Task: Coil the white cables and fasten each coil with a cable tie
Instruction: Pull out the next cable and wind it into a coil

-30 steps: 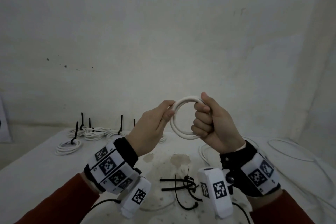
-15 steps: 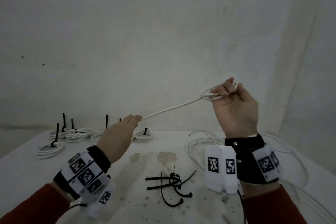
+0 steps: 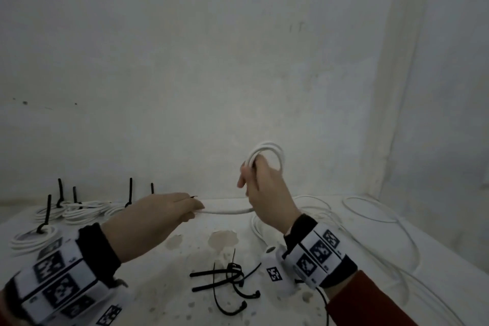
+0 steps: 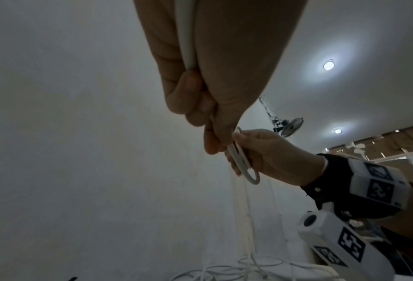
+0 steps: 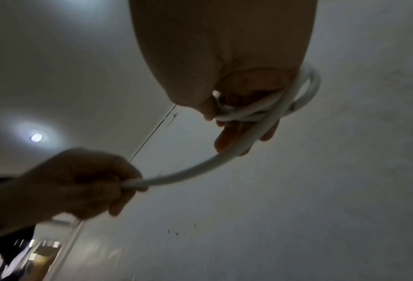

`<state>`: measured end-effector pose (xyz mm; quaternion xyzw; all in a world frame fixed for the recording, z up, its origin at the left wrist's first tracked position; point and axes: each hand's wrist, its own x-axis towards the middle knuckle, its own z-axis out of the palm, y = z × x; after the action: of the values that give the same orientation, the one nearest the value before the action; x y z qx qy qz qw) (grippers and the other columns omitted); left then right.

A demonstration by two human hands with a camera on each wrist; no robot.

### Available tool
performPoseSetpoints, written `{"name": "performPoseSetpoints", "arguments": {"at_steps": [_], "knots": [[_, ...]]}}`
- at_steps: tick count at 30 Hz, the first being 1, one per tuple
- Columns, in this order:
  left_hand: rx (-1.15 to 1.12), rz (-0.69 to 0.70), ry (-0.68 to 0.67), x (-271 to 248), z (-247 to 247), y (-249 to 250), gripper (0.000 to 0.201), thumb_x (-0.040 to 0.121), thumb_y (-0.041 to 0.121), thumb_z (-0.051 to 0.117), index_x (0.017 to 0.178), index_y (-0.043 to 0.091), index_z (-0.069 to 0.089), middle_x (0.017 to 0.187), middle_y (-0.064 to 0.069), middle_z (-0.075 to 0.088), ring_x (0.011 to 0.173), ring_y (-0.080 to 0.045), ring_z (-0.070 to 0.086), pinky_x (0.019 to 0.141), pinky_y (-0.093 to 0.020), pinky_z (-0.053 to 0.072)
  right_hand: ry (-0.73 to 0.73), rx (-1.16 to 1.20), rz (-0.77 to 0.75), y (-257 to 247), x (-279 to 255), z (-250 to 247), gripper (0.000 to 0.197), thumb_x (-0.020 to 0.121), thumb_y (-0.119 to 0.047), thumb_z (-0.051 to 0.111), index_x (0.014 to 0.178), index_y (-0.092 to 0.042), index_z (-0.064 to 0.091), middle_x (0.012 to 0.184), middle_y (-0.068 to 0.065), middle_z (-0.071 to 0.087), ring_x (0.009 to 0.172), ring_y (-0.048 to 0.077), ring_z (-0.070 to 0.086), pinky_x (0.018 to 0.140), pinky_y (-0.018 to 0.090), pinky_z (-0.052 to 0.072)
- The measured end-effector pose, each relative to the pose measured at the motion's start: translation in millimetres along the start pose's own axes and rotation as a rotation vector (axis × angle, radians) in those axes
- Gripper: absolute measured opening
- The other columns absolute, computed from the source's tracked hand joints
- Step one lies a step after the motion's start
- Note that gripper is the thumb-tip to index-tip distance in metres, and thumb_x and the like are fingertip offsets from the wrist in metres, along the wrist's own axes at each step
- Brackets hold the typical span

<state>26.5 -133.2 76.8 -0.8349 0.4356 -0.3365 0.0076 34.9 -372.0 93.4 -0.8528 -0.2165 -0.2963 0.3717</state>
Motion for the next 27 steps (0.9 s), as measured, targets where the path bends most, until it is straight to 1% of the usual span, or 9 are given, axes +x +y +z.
{"name": "performPoseSetpoints", "arguments": {"at_steps": [4,8,11,14,15,17,20,24,27], "knots": [[0.178,0.031,-0.010,-2,-15,-8,0.028,0.082,0.023,0.035,0.098,0.028,0.057,0.079,0.013,0.064,0.053,-0.011,0.061,0.036,-0.018,0.037,-0.353,-0.301,-0.069,-3,-12,0,0.023,0.103,-0.032,0.033,0.090,-0.015,0.041,0.082,0.003,0.062,0.071,0.023,0.056,0.069,0.043,0.046],[0.367,0.091,-0.024,3,-25,-17,0.036,0.074,0.012,0.033,0.087,0.023,0.065,0.067,0.006,0.063,0.052,-0.019,0.058,0.041,-0.023,0.040,-0.540,-0.376,-0.069,-14,-18,-5,0.025,0.103,-0.032,0.032,0.084,-0.016,0.034,0.074,0.001,0.046,0.071,0.026,0.045,0.063,0.038,0.033],[0.564,0.066,-0.044,10,-28,-17,0.036,0.073,0.005,0.035,0.077,0.022,0.066,0.059,0.004,0.058,0.057,-0.022,0.057,0.064,-0.033,0.042,-0.558,-0.453,-0.122,-16,-19,-4,0.032,0.102,-0.038,0.027,0.082,-0.016,0.037,0.071,-0.001,0.045,0.072,0.026,0.046,0.063,0.036,0.032],[0.710,0.047,0.031,16,-29,-13,0.032,0.073,-0.003,0.043,0.072,0.025,0.059,0.053,0.006,0.053,0.069,-0.022,0.058,0.090,-0.039,0.030,-0.496,-0.471,-0.211,-16,-19,-4,0.067,0.091,-0.062,0.003,0.082,-0.016,0.051,0.077,0.001,0.060,0.073,0.022,0.054,0.069,0.039,0.042],[0.736,0.038,0.058,17,-29,-12,0.031,0.070,-0.004,0.048,0.071,0.025,0.058,0.052,0.007,0.053,0.074,-0.021,0.059,0.095,-0.041,0.026,-0.481,-0.457,-0.220,-16,-18,-5,0.074,0.086,-0.064,-0.003,0.080,-0.017,0.053,0.073,0.000,0.060,0.070,0.021,0.054,0.070,0.040,0.043],[0.747,0.001,0.103,20,-31,-8,0.032,0.063,-0.006,0.057,0.070,0.025,0.058,0.052,0.008,0.056,0.081,-0.021,0.061,0.100,-0.042,0.019,-0.470,-0.394,-0.206,-17,-17,-7,0.072,0.088,-0.062,-0.001,0.073,-0.016,0.053,0.060,0.000,0.052,0.062,0.022,0.052,0.067,0.040,0.042],[0.654,-0.015,0.138,23,-33,-9,0.035,0.063,-0.008,0.059,0.075,0.026,0.060,0.057,0.008,0.058,0.077,-0.021,0.061,0.100,-0.041,0.023,-0.452,-0.157,-0.139,-14,-15,-8,0.061,0.094,-0.053,0.017,0.059,-0.017,0.051,0.047,-0.003,0.042,0.049,0.015,0.045,0.059,0.032,0.037],[0.302,-0.064,0.023,21,-29,-16,0.050,0.062,-0.007,0.073,0.087,0.030,0.051,0.069,0.014,0.060,0.063,-0.015,0.056,0.078,-0.029,0.034,-0.355,0.341,0.024,-19,-17,-9,0.062,0.097,-0.048,0.027,0.051,-0.014,0.052,0.044,-0.001,0.039,0.042,0.015,0.035,0.049,0.021,0.031],[-0.038,-0.167,0.035,19,-20,-12,0.038,0.084,0.005,0.060,0.091,0.037,0.042,0.073,0.019,0.056,0.064,-0.003,0.043,0.068,-0.027,0.031,-0.269,0.569,0.098,-26,-15,-8,0.067,0.104,-0.040,0.027,0.045,-0.017,0.050,0.040,0.001,0.035,0.037,0.015,0.031,0.044,0.022,0.030]]}}
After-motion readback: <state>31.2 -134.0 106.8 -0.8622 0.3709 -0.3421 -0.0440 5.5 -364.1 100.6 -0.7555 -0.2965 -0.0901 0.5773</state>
